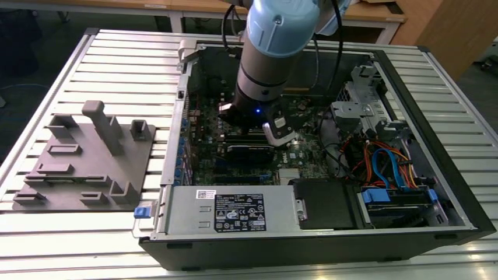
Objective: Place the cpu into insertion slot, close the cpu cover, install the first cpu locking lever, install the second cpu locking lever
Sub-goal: 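Install the second cpu locking lever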
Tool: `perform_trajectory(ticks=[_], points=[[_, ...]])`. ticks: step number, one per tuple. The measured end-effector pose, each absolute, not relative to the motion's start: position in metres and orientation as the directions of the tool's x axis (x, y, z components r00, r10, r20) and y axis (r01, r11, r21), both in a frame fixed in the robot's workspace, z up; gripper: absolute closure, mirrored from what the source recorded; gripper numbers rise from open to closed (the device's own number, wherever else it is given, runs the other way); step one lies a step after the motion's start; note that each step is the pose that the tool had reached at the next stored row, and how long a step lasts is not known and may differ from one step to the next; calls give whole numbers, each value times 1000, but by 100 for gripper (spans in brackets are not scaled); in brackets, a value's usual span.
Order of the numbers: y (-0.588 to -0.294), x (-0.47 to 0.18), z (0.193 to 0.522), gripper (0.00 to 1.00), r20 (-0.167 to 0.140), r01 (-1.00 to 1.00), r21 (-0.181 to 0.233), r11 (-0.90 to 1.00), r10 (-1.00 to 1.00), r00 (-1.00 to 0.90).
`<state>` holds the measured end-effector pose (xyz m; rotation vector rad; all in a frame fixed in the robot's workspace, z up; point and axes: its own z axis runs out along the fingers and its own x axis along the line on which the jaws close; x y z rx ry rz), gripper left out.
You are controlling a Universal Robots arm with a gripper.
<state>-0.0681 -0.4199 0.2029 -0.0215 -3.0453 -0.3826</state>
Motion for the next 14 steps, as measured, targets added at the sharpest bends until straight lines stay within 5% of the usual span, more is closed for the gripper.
perform_trajectory(ticks=[14], points=[[-423,-68,196,90,74,24,298,954,2,-997]])
